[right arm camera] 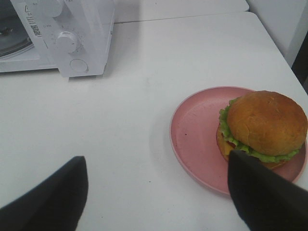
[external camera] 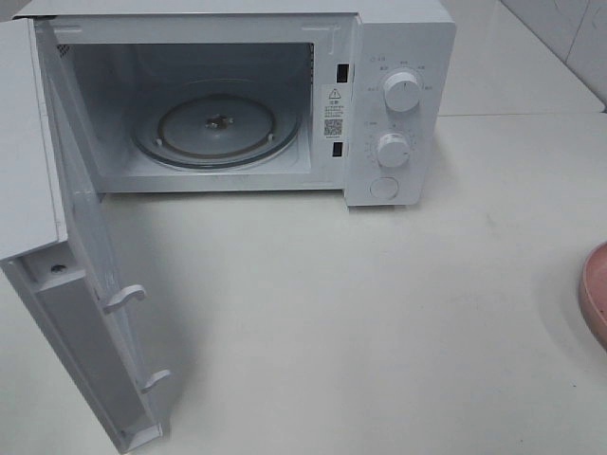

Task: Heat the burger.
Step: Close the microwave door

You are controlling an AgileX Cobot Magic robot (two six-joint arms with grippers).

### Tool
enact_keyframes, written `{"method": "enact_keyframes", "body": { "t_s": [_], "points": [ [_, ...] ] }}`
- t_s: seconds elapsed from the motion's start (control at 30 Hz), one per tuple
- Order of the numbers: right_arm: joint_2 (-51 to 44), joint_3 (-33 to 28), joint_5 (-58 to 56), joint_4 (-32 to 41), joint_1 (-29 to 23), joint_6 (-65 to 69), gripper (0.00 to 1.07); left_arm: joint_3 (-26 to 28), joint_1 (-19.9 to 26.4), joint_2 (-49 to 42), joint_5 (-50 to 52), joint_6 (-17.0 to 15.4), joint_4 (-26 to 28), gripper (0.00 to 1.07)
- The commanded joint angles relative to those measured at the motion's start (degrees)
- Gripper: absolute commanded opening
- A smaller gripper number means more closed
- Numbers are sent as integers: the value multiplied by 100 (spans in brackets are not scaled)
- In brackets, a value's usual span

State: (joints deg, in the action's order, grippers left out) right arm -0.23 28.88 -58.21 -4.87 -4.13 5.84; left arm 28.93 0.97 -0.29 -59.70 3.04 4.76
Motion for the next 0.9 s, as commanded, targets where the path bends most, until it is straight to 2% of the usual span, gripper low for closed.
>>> {"method": "enact_keyframes", "body": {
  "t_s": [0.03, 0.9],
  "points": [
    [-149, 0, 63, 0, 23, -74, 76, -6, 11, -109, 29, -40, 29, 98],
    [-149, 0, 63, 0, 23, -69, 76, -6, 11, -115, 29, -40, 29, 98]
  ]
}}
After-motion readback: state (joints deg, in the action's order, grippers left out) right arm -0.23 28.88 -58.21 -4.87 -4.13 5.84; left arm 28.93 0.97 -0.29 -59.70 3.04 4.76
